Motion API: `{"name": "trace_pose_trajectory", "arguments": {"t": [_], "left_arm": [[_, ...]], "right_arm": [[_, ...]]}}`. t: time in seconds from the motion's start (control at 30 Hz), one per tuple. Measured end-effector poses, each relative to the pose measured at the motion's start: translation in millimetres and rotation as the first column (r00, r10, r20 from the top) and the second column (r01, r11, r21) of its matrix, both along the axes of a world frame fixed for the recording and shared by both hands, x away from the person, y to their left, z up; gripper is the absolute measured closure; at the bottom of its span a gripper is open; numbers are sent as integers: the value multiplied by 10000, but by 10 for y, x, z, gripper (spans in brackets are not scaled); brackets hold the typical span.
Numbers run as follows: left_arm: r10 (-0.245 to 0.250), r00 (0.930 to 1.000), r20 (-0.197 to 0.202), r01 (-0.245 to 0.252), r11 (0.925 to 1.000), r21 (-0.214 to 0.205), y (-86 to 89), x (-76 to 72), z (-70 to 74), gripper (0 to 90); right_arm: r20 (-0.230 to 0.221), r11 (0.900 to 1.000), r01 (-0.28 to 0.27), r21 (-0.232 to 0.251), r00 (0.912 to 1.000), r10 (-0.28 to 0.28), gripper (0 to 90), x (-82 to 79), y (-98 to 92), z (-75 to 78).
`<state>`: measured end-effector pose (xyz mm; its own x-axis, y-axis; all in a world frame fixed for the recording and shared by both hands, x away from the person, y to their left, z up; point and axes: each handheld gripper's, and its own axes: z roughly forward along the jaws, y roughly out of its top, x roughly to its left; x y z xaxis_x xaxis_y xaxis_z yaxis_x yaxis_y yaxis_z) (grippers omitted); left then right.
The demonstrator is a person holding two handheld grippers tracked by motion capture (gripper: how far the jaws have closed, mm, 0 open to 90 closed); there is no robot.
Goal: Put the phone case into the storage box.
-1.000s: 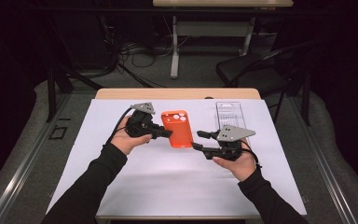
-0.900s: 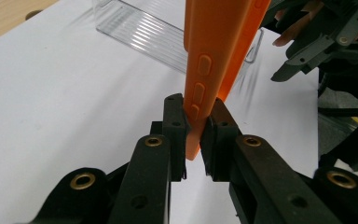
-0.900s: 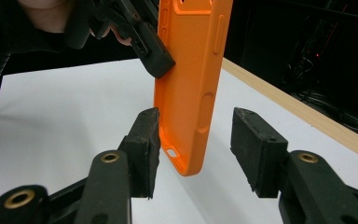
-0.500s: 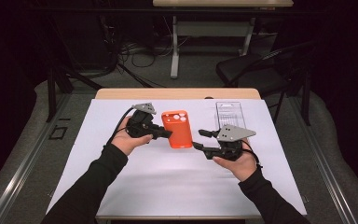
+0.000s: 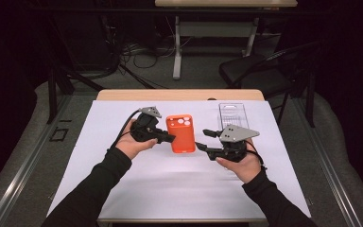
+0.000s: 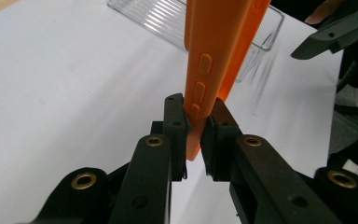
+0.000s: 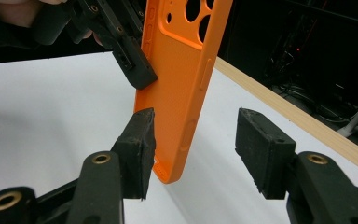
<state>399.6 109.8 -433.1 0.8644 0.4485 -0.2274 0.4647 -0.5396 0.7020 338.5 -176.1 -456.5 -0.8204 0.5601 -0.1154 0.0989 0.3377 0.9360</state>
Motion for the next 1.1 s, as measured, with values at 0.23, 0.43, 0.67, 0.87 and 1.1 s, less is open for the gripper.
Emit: {"name": "trace_pose_trajectory", "arguments": {"t": [0.23,0.43,0.67,0.87,1.1], "left_arm": [[241,9997,-6,-241,9995,216,-24,-22,-1,814],[497,9987,-74,-493,9976,491,-41,-35,-1,813],[580,9983,-42,-574,9949,827,-82,-57,-14,813],[626,9980,-46,-619,9935,959,-134,-79,-29,813],[729,9973,-106,-713,9909,1141,-183,-100,-37,813]], "right_arm": [[72,9996,221,-161,9997,-220,478,-9,-5,73],[157,9985,462,-309,9988,-457,446,-20,-4,126],[306,9966,646,-503,9975,-631,415,-8,12,208],[623,9938,616,-928,9965,-560,420,5,49,245],[837,9884,532,-1419,9956,-416,457,0,100,256]]}}
